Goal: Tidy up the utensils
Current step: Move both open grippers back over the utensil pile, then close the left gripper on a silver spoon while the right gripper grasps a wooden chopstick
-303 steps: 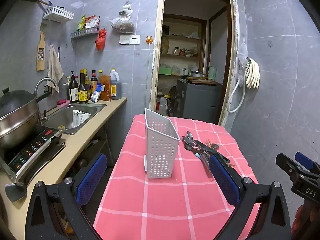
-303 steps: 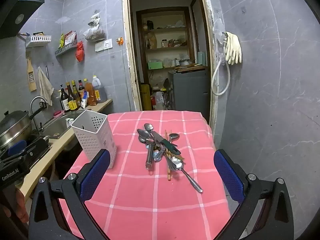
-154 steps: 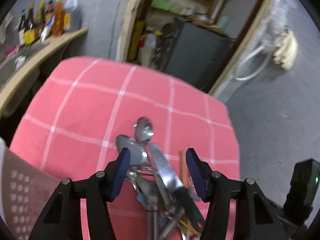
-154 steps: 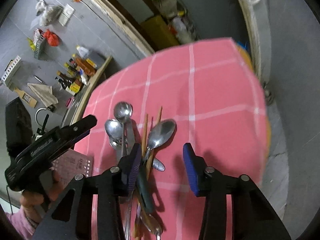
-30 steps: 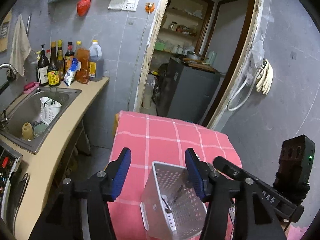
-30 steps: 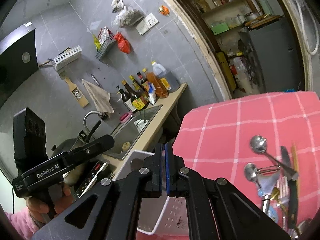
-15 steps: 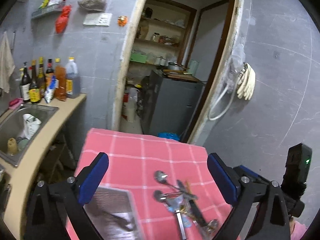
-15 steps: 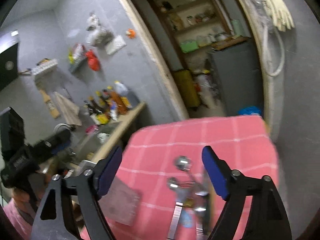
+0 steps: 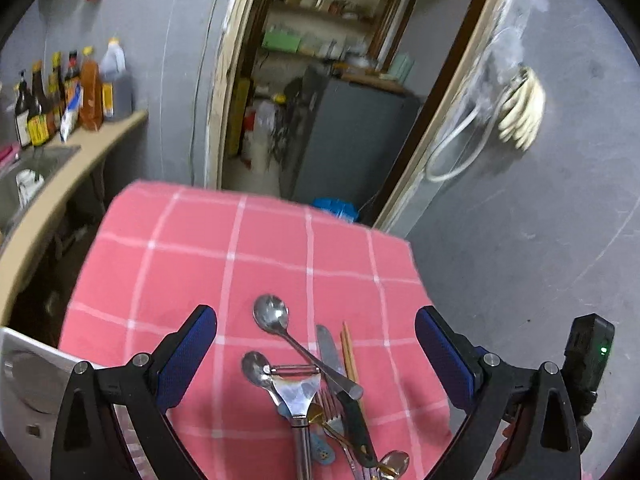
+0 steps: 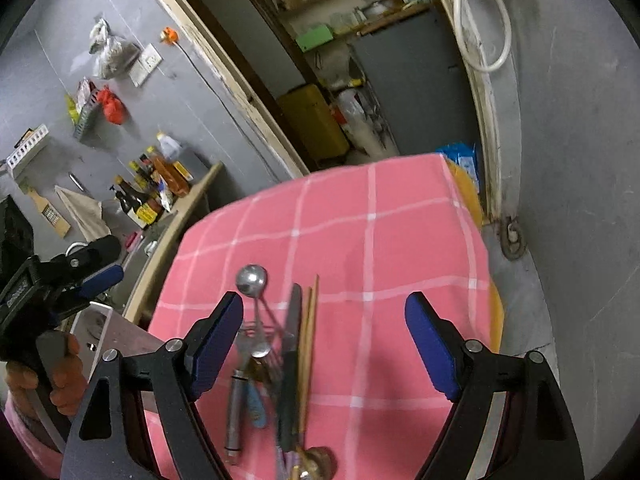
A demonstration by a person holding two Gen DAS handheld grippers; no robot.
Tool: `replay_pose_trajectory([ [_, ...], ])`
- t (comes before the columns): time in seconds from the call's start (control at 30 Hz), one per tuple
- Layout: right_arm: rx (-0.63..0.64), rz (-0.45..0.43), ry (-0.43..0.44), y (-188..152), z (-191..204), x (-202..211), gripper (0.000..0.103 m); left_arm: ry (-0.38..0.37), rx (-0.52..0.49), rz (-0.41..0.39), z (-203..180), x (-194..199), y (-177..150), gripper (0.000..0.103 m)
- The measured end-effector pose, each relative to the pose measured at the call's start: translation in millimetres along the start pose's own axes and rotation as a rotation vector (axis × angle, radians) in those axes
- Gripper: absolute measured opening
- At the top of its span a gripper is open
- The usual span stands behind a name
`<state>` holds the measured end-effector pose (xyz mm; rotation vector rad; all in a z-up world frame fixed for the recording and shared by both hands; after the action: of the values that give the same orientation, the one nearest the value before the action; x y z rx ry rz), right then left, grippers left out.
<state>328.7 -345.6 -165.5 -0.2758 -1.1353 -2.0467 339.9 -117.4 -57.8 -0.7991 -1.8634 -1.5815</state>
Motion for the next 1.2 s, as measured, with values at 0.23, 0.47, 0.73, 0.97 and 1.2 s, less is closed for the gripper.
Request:
replay_pose_trajectory([
  [0.23, 0.028, 0.136, 0.010, -9.8, -5.3, -56.6, 0.051, 0.050, 0.035, 0.159, -1.0, -65.3, -17.0, 0.071],
  [0.47, 0.063, 0.196, 0.002, -22.1, 3.0, -91.2, 0.043, 0.092, 0.116, 0.275, 17.1, -118.0, -26.4, 0.061],
  [0.73, 0.095, 0.224, -0.049, -25.6, 5.9, -109.6, 0.037, 0.099, 0.143, 0.330, 25.3, -145.2, -30.8, 0.051],
  [0.97, 0.142, 0.254, -0.144, -30.3, 14.1, -122.2, 0.036, 0.114, 0.140, 0.333, 27.8, -147.8, -31.9, 0.044],
  [1.2, 0.215, 0.264, -0.245, -37.1, 31.7, -127.9, 0.036, 0.114, 0.128, 0.332, 23.2, -151.0, -28.4, 0.020],
])
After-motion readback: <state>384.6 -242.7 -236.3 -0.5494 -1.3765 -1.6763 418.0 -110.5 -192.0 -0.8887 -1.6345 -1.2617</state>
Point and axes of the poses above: each gripper's, at about its wrist camera, not at the fingertips, and x roughly against the way its jaws point, z to its left, y to its top, the point moved 4 cm from there along -x, roughly the way its jaws point, and after that the axes turned 10 degrees about y, right-handed, at the moved point
